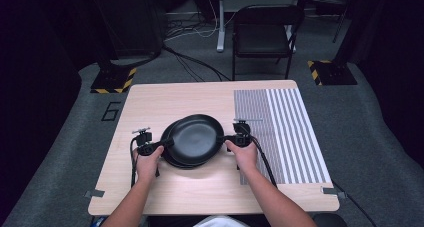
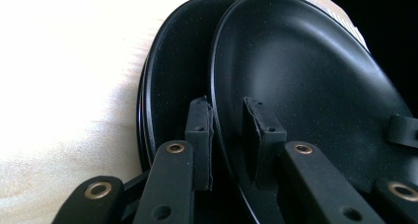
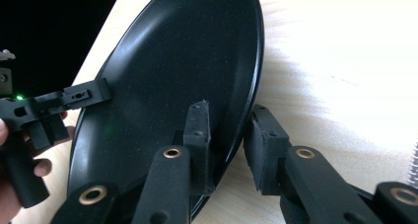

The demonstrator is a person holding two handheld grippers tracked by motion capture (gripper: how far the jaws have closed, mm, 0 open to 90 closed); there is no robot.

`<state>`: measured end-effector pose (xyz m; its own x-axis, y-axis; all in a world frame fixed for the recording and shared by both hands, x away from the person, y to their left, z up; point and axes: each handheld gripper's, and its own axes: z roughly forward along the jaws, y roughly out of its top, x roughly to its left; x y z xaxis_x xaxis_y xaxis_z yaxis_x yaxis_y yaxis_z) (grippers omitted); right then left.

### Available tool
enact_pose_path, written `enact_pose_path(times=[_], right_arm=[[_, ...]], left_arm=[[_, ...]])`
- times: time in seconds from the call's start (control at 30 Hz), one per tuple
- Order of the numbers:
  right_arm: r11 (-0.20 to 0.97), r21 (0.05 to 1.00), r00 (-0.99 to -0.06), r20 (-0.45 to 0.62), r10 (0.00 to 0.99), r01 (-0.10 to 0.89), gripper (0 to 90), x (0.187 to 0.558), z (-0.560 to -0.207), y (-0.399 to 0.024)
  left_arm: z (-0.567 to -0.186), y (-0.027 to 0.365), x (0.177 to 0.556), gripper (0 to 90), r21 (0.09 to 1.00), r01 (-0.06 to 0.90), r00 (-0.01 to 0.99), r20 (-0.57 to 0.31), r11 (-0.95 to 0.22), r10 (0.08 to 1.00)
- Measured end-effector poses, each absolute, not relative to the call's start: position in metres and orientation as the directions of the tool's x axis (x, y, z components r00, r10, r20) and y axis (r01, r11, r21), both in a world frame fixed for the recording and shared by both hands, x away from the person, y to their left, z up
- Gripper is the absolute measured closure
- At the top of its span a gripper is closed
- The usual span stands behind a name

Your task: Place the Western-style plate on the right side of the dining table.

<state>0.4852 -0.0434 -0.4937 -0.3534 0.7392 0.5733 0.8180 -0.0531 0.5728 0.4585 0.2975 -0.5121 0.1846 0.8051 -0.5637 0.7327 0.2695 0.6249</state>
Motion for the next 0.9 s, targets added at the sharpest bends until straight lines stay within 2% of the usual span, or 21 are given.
enact_pose_path(times=[0.13,0.27,0.73,0.9], right_arm=[[-0.044,0.581,-0.362,0.563,0.743,0.813,72.2,0.485,-0.493,-0.043],[-0.085,0.535,-0.339,0.641,0.688,0.841,75.5,0.489,-0.496,-0.052],[-0.064,0.534,-0.355,0.643,0.679,0.843,75.1,0.491,-0.496,-0.054],[-0.114,0.507,-0.323,0.690,0.648,0.854,74.7,0.491,-0.501,-0.058]], left_arm=[[-0.511,0.299,0.458,75.9,0.622,0.730,0.186,-0.580,0.283,0.793],[-0.509,0.299,0.456,76.5,0.632,0.719,0.193,-0.580,0.288,0.791],[-0.509,0.297,0.457,76.3,0.638,0.716,0.203,-0.577,0.282,0.791],[-0.510,0.297,0.458,76.1,0.638,0.718,0.206,-0.576,0.278,0.791]])
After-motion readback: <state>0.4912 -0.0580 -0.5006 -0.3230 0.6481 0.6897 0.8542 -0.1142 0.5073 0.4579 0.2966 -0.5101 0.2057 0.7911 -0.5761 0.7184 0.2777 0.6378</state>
